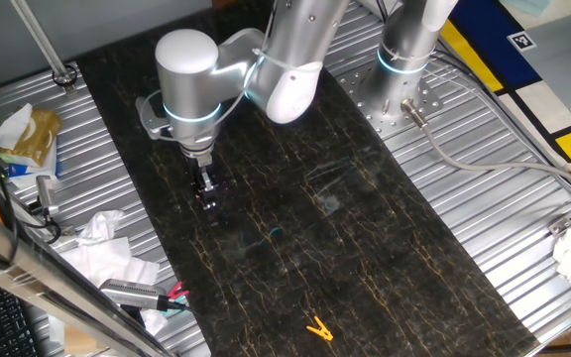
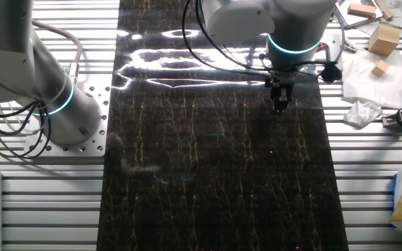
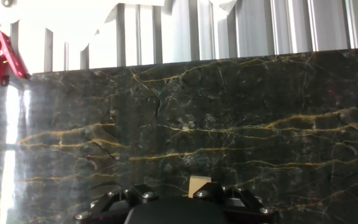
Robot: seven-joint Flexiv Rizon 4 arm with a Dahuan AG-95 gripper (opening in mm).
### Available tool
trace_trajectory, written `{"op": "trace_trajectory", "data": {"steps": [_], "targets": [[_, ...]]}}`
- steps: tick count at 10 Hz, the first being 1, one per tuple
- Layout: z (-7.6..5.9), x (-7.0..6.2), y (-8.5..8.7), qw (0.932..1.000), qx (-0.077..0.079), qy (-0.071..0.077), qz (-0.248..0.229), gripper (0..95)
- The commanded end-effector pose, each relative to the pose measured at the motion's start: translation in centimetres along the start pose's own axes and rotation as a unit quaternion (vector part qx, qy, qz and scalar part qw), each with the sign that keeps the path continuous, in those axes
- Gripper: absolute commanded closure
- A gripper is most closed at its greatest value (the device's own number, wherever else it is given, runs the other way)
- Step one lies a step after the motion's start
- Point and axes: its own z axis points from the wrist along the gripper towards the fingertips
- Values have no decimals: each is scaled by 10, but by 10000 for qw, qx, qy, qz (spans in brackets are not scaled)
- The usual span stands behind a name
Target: Hold a small block with the gripper and sweep it from left to right on the table
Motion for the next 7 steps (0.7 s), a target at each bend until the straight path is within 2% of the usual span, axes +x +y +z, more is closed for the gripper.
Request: {"op": "trace_trajectory", "data": {"steps": [1, 7], "targets": [[0, 0, 0, 10000, 8, -5, -11, 380], [-5, 2, 0, 10000, 35, -25, -30, 380]]}}
